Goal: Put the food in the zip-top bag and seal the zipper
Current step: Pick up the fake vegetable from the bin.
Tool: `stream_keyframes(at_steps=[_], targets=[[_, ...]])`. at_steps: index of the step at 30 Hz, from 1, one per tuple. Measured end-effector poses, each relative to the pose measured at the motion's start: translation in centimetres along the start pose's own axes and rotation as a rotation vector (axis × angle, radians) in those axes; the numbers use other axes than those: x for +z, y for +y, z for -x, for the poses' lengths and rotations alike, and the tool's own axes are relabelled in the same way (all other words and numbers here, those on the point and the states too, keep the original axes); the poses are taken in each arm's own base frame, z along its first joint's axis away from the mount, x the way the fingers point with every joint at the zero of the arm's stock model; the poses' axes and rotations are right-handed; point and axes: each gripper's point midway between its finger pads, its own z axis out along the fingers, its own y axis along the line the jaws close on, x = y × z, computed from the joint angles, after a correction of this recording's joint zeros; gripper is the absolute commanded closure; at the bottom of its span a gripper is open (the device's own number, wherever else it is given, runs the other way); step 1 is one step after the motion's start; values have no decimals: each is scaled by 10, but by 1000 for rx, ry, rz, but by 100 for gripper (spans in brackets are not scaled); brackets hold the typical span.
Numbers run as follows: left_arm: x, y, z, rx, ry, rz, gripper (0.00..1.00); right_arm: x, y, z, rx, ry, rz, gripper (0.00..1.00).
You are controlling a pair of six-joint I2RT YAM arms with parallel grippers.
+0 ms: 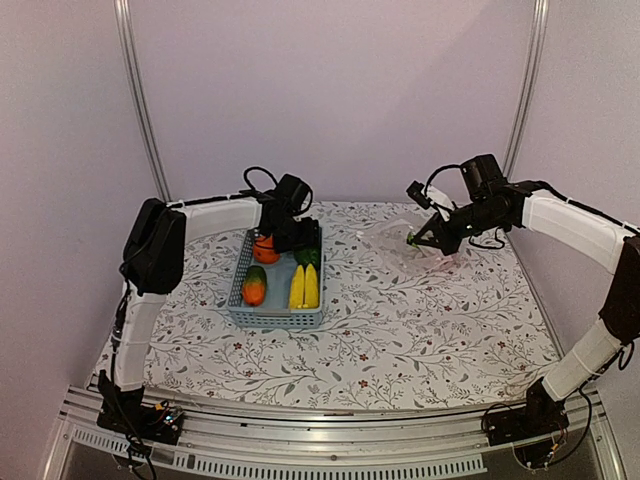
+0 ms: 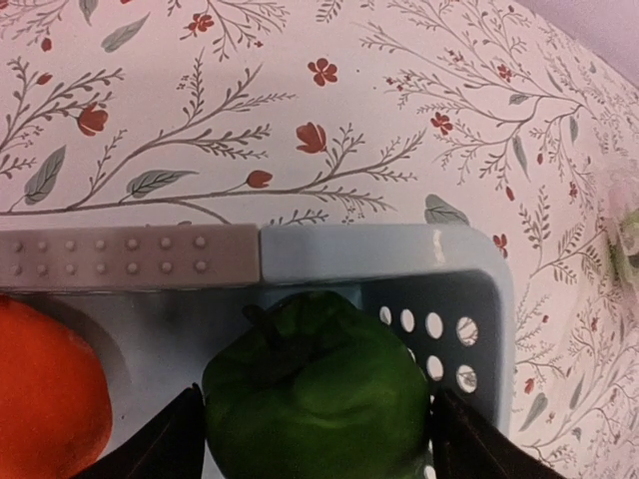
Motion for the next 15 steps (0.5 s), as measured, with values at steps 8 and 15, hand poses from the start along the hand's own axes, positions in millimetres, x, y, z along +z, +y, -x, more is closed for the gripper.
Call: stream_keyframes(at_steps=[8, 15], targets=[[5, -3, 2, -12, 1, -12, 37, -1, -2, -1, 5, 0, -5, 100], [-1, 4, 0, -6, -12, 2, 47, -2, -5, -2, 9, -1, -10, 100]])
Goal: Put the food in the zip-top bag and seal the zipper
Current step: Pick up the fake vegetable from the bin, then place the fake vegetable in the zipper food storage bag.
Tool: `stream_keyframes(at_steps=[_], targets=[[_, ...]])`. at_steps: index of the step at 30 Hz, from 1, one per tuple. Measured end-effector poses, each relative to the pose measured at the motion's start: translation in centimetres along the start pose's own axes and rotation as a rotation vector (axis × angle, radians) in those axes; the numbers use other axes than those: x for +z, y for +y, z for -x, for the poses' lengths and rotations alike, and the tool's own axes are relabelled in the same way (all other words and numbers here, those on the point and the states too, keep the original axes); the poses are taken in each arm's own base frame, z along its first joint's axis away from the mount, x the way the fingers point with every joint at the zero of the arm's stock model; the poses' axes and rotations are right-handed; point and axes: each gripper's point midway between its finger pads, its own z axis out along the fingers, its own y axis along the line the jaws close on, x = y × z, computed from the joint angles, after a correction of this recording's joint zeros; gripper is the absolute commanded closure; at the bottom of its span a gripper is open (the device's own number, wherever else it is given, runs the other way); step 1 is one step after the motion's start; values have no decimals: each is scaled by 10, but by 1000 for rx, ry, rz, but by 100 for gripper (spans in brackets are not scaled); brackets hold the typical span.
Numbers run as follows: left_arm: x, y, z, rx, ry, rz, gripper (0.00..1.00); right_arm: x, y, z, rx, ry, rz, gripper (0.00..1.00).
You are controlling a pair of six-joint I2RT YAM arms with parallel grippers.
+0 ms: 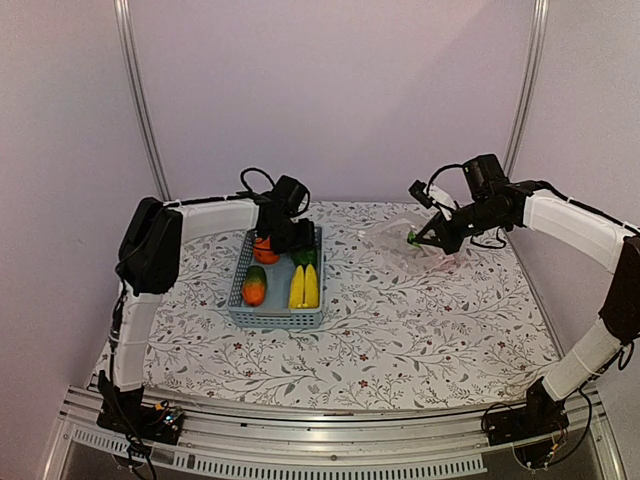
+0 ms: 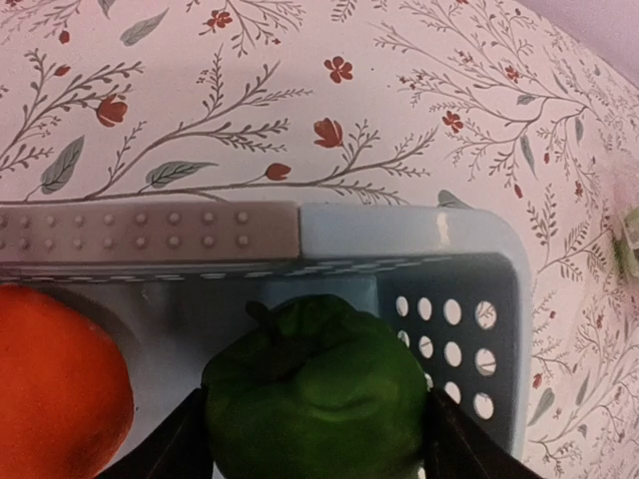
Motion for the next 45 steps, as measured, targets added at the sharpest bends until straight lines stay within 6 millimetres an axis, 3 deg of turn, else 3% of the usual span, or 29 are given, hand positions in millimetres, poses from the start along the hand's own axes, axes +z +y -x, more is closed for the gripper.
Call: stream_keyframes(at_steps=[10, 23, 28, 31, 34, 41, 45], targets=[[-41, 25, -1, 9, -38, 23, 47, -1, -2, -1, 6, -1, -2, 100], [-122, 11, 18, 30, -176, -118, 49, 0, -4, -3, 65, 10, -2, 100], [-173, -12, 28, 86, -288, -237, 49, -12, -1, 9, 71, 22, -6, 100], [-206, -35, 20, 161, -369, -328, 49, -25, 3, 25, 58, 14, -8, 100], [-233, -65, 3, 254, -435, -424, 49, -33, 10, 32, 51, 20, 3, 100], [-282, -124, -51, 481, -572, -633, 49, -38, 27, 16, 82, 106, 55, 100], [-313, -156, -69, 592, -664, -746, 49, -42, 36, 12, 90, 130, 89, 100]])
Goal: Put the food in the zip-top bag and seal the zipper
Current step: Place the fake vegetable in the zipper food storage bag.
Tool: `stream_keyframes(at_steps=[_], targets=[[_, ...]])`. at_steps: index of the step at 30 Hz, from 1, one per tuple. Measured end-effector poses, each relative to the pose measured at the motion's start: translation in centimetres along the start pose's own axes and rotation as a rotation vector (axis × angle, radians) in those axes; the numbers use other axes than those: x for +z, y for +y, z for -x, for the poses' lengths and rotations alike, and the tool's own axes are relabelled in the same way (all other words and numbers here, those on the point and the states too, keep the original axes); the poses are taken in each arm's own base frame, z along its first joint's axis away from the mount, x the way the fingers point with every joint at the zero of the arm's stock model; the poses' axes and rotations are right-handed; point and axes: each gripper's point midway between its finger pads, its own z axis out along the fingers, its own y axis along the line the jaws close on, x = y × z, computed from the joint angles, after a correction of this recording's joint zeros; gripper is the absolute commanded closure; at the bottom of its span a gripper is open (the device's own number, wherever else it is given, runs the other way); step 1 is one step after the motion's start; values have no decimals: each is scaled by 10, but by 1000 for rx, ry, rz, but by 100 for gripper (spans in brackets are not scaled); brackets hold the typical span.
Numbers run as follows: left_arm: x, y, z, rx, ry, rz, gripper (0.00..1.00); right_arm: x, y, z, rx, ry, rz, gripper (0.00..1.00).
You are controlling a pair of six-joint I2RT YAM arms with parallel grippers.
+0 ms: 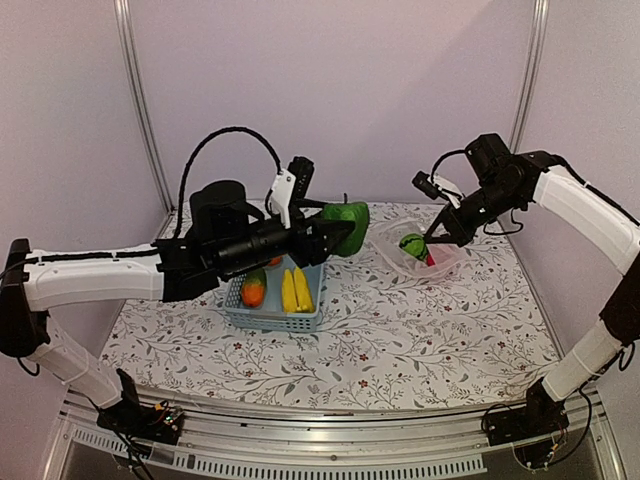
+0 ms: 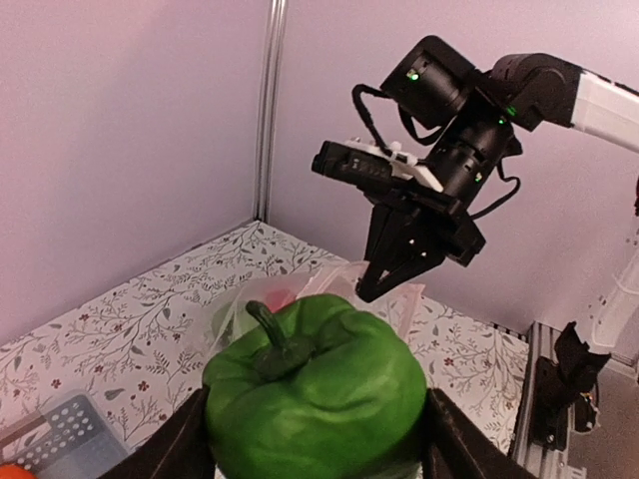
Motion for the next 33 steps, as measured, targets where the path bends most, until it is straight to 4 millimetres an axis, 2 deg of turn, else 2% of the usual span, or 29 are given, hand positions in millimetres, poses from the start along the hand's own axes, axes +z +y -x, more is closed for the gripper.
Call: stream_keyframes(at_steps=[4, 9, 16, 22, 25, 33], targets=[[3, -27, 19, 86, -78, -82, 49, -6, 9, 0, 4, 8, 31, 100], [28, -51, 32, 173, -138, -143, 49, -20, 19, 8, -8, -20, 51, 100], [65, -74, 15, 296, -138, -171, 50, -26, 30, 10, -6, -34, 96, 100], [86, -72, -7, 403, -109, -129, 48, -35, 37, 19, -14, -57, 119, 100], [93, -67, -14, 451, -106, -96, 42, -38, 37, 21, -17, -62, 115, 100], [109, -60, -15, 542, -110, 16, 25, -40, 23, 22, -13, -67, 57, 100]])
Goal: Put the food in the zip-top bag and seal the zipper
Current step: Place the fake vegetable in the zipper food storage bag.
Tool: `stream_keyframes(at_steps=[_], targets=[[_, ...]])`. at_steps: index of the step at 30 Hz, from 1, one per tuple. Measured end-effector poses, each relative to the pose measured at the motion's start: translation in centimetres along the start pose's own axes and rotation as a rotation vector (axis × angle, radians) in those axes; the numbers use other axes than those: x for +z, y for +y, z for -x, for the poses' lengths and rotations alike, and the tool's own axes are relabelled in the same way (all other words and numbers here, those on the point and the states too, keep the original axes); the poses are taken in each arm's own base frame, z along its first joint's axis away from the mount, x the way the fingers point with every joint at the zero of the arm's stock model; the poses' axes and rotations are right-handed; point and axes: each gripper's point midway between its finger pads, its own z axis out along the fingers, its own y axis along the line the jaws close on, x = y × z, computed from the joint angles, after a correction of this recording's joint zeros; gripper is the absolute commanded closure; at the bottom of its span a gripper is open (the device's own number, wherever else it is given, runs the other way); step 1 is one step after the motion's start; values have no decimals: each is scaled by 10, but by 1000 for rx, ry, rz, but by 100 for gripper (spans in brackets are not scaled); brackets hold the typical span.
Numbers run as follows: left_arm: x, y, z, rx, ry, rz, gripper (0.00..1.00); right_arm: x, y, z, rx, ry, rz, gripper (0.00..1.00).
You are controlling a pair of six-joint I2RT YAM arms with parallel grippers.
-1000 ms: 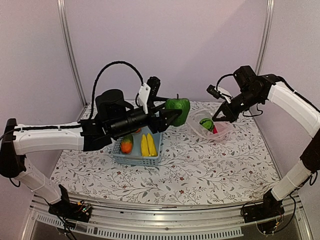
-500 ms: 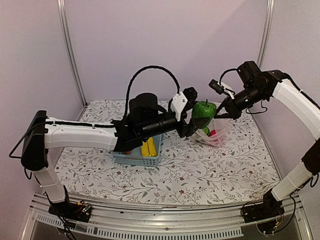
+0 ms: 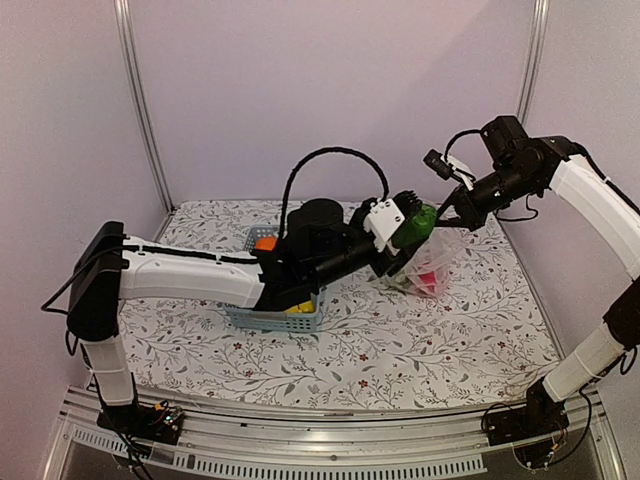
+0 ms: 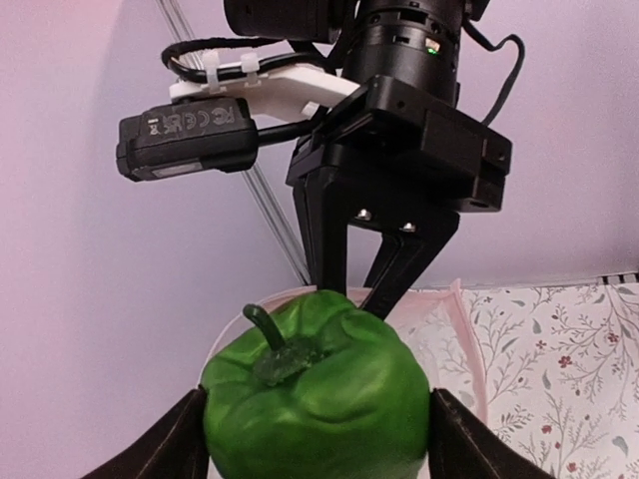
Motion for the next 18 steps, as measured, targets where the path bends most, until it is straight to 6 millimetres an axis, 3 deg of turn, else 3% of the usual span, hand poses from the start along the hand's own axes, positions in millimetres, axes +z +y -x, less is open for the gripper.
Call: stream_keyframes(at_steps=[4, 9, 18], targets=[[5, 4, -10, 34, 32, 55, 18, -1, -4, 3, -3, -9, -20, 100], [8, 18, -31, 70, 99, 141, 16, 2, 10, 2, -5, -1, 28, 100], [0, 26, -20, 95, 99, 179, 21, 3, 9, 2, 13, 2, 23, 100]])
